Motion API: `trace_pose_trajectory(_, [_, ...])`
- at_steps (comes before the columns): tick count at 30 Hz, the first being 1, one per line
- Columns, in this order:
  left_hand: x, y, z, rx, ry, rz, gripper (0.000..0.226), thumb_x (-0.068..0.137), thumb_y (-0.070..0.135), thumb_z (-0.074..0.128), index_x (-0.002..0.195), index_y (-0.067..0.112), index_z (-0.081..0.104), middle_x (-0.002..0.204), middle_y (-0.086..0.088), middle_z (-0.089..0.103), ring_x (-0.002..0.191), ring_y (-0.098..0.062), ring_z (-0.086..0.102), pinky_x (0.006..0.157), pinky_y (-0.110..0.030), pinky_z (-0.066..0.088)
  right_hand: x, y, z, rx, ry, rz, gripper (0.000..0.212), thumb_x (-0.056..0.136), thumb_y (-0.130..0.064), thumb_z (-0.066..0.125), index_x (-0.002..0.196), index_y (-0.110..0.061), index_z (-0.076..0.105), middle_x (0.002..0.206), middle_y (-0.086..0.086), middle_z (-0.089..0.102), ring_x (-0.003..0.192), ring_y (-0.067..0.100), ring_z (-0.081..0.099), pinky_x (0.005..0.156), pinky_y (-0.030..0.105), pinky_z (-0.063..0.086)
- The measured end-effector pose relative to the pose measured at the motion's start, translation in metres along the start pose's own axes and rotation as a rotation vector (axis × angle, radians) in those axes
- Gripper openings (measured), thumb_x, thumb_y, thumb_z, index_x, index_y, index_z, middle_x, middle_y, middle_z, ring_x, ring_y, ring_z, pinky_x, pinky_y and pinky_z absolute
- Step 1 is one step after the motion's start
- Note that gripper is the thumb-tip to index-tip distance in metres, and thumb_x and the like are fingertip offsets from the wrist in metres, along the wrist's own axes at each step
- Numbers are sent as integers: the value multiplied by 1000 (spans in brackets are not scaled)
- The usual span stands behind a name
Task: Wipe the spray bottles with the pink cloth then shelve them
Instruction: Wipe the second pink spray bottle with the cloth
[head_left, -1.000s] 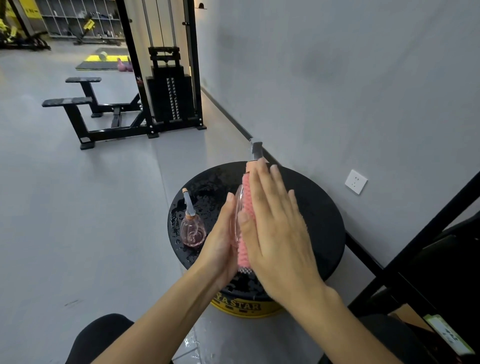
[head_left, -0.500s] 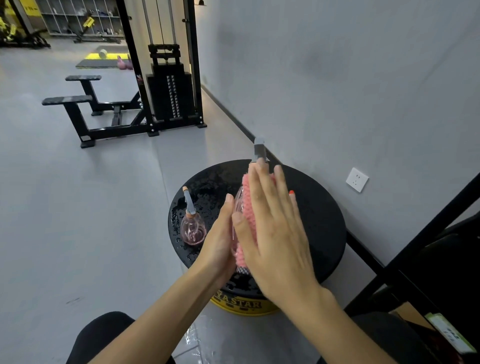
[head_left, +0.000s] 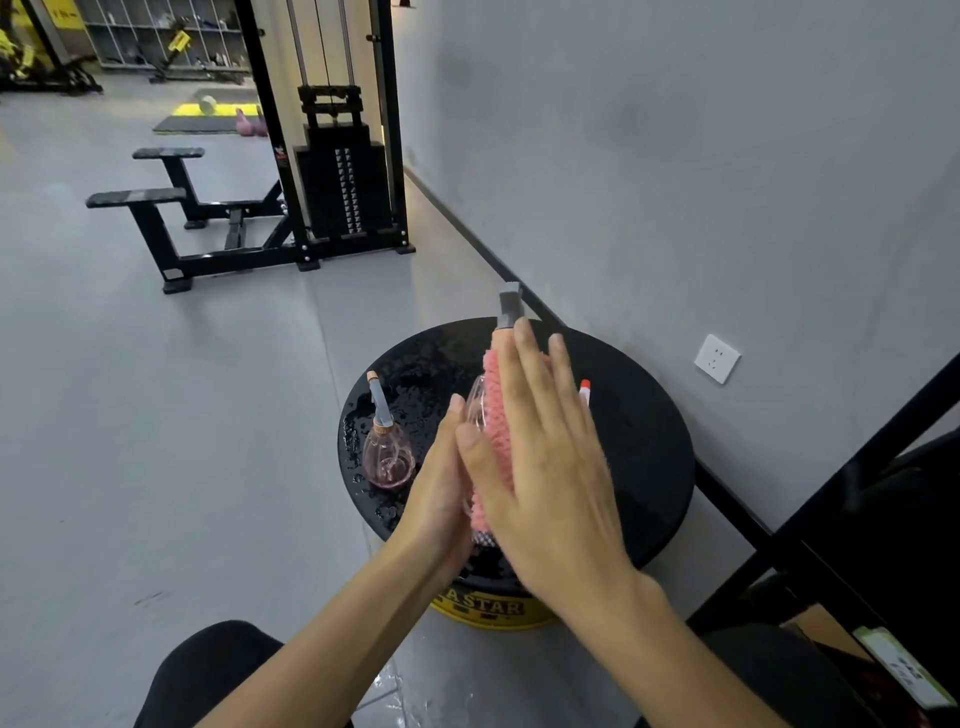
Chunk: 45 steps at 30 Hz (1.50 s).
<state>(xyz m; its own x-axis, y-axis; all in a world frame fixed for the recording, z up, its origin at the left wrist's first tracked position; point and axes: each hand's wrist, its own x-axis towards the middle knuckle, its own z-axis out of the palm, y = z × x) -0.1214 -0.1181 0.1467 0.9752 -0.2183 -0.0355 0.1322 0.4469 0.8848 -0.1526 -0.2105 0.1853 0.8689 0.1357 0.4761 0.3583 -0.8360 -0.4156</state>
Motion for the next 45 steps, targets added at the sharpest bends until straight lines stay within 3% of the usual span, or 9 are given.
trace_pose_trajectory(4, [2, 3, -5, -9, 11, 25, 55, 94, 60, 46, 131, 24, 63, 137, -4, 62, 132, -20, 54, 116, -43, 31, -28, -2, 10, -25, -16, -35, 73, 97, -52, 27, 156, -24, -7, 164, -11, -14, 150, 11, -16, 121, 41, 4])
trace_pose_trajectory(11, [-8, -3, 5, -4, -27, 20, 47, 87, 55, 37, 100, 37, 78, 117, 3, 74, 112, -11, 67, 83, -27, 55, 9, 4, 0, 119, 7, 37, 73, 95, -61, 18, 157, -27, -4, 162, -18, -14, 148, 1, -18, 121, 32, -4])
trace_pose_trajectory(20, [-5, 4, -2, -46, 14, 20, 46, 90, 52, 45, 116, 25, 72, 123, -5, 71, 116, -17, 66, 95, -32, 46, -32, 2, 14, 22, -19, -22, 72, 98, -56, 23, 156, -26, -6, 163, -13, -16, 150, 10, -16, 119, 38, 1])
trace_pose_trajectory(24, [-10, -3, 4, 58, -20, -3, 45, 94, 56, 33, 112, 40, 71, 119, 8, 72, 112, -7, 67, 83, -24, 55, -4, 10, 5, 99, -21, 19, 71, 97, -60, 19, 156, -29, -4, 162, -18, -16, 147, 3, -21, 123, 40, 0])
trace_pose_trajectory(27, [-12, -4, 6, 49, -68, -47, 49, 98, 56, 27, 118, 36, 68, 113, 13, 74, 102, -2, 70, 71, -23, 59, 10, 14, -2, 93, -41, 23, 71, 95, -61, 13, 156, -29, -3, 162, -19, -15, 146, 0, -22, 124, 43, 1])
trace_pose_trajectory(31, [-6, -1, 4, -5, -39, -3, 51, 102, 46, 29, 99, 37, 78, 114, 5, 75, 109, -8, 69, 86, -23, 54, -12, 10, 0, 56, -50, -30, 67, 99, -53, 18, 156, -27, -6, 163, -16, -13, 149, 5, -18, 123, 44, 5])
trace_pose_trajectory(36, [1, -2, -4, -12, 42, 11, 53, 97, 57, 43, 132, 22, 61, 137, -7, 62, 130, -22, 55, 113, -43, 36, -30, 7, 7, 80, -45, -22, 73, 97, -55, 25, 156, -26, -8, 163, -15, -16, 149, 7, -18, 122, 41, 4])
trace_pose_trajectory(42, [-6, -3, 1, 22, -45, -53, 47, 104, 49, 28, 114, 35, 71, 121, 4, 72, 110, -15, 69, 71, -36, 60, 13, 20, -6, 244, -15, 40, 75, 94, -62, 22, 157, -24, 4, 164, -15, -9, 147, -1, -18, 124, 34, 2])
trace_pose_trajectory(45, [-5, -1, 3, 11, -53, -40, 50, 103, 50, 25, 123, 26, 64, 111, 5, 76, 102, -8, 71, 71, -23, 59, 5, 19, -4, 209, -14, -18, 69, 98, -55, 23, 157, -23, 5, 164, -13, -6, 148, 1, -15, 124, 36, 4])
